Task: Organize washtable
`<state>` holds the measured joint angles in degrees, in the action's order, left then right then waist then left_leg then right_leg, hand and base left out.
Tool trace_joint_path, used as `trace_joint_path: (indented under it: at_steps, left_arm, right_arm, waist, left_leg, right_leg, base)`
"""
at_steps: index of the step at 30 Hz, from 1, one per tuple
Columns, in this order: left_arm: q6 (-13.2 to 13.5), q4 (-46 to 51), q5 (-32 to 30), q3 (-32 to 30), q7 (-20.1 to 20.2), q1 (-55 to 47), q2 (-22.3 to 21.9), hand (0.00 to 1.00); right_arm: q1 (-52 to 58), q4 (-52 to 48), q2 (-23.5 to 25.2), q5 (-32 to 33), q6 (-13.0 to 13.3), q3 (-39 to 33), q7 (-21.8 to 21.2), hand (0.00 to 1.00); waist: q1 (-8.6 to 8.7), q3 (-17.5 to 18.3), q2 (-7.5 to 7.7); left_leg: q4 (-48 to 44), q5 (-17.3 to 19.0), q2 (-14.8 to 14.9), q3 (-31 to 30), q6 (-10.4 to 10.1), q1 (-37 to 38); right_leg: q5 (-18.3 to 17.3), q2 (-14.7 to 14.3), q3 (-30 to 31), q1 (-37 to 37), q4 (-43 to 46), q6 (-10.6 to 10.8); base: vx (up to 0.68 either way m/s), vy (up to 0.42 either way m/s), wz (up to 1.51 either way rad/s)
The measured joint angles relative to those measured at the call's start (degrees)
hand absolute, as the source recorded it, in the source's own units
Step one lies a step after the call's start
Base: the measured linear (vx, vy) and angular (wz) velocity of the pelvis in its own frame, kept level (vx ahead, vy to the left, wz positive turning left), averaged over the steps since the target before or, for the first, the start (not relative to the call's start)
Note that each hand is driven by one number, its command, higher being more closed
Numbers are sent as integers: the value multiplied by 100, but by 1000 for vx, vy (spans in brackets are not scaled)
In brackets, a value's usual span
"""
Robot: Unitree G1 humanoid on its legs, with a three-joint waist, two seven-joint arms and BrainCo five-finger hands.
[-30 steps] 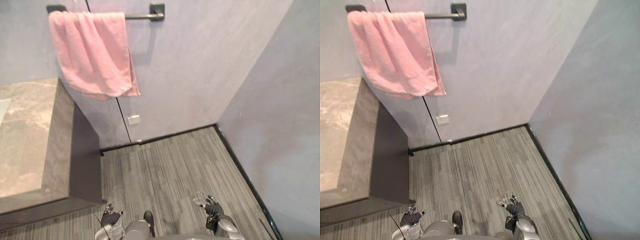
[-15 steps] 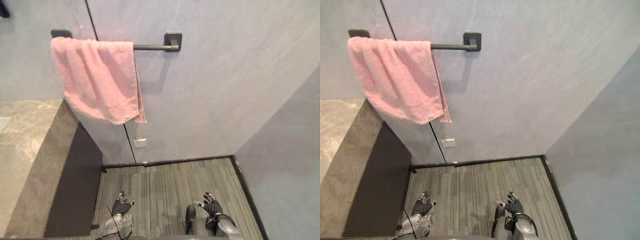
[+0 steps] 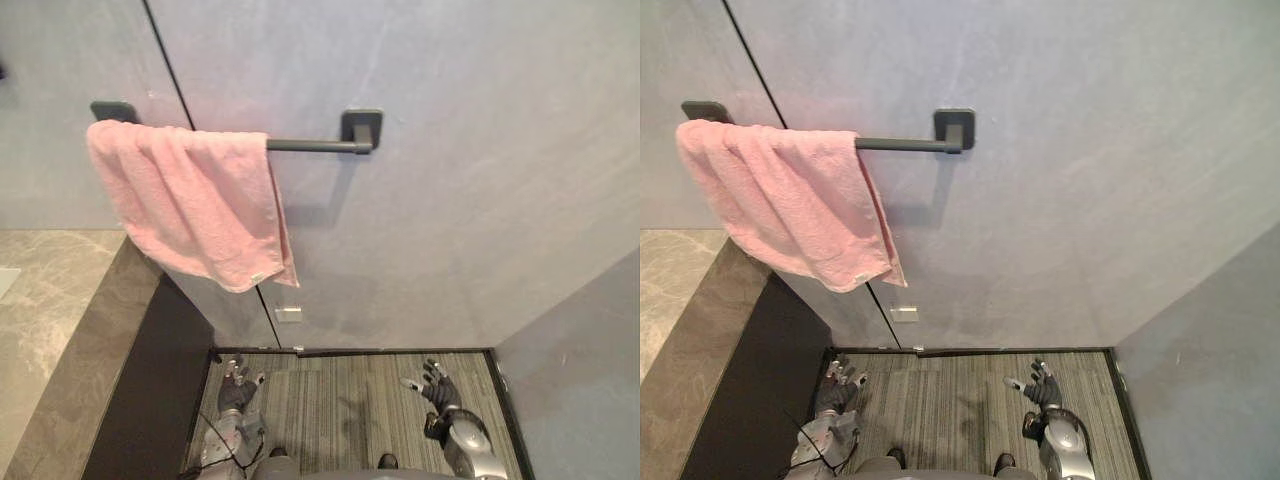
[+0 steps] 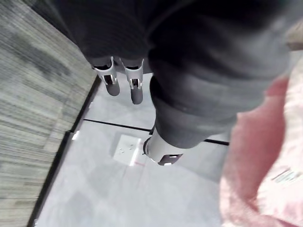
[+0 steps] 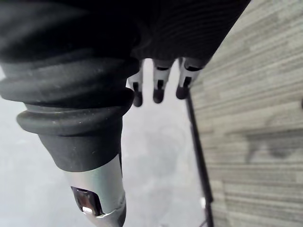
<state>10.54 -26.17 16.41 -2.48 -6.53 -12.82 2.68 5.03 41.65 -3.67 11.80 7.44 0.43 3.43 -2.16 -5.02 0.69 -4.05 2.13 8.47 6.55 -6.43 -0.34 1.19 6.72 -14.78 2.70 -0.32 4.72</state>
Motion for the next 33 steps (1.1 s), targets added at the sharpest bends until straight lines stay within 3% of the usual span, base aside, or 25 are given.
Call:
trace_joint_path:
  at_steps: [5, 16, 27, 33]
  left_arm:
    - [41, 904, -319, -41, 14, -186, 138, 0]
    - [234, 1727, -589, -74, -152, -262, 191, 0]
    - [569, 3457, -646, -969, -397, -341, 360, 0]
    - [790, 4245, -734, -1262, -796, -340, 298, 0]
  right_arm:
    - [-87, 5, 21, -114, 2, 47, -113, 0]
    - [-137, 265, -2, -229, -1, 252, -222, 0]
    - [-131, 534, -24, -253, 1, 284, -238, 0]
    - [-102, 762, -33, -344, 2, 278, -249, 0]
  waist:
    - [-18, 14, -89]
    - [-2, 66, -45]
    - [-7, 127, 34]
    - [-25, 223, 115]
  left_leg:
    - [290, -74, -250, 4, 88, 134]
    - [935, -421, -270, -91, 86, 393]
    - [985, -473, -288, -253, 83, 384]
    - [947, -481, -267, -256, 70, 315]
  right_leg:
    - [-26, 192, -49, 32, -26, 110]
    - [-15, 147, -230, 114, -133, 126]
    - [-14, 148, -396, 219, -204, 129]
    - [0, 130, -379, 211, -224, 126]
  base:
    - [73, 59, 8]
    - [-8, -6, 6]
    - [-35, -6, 7]
    - [7, -3, 5]
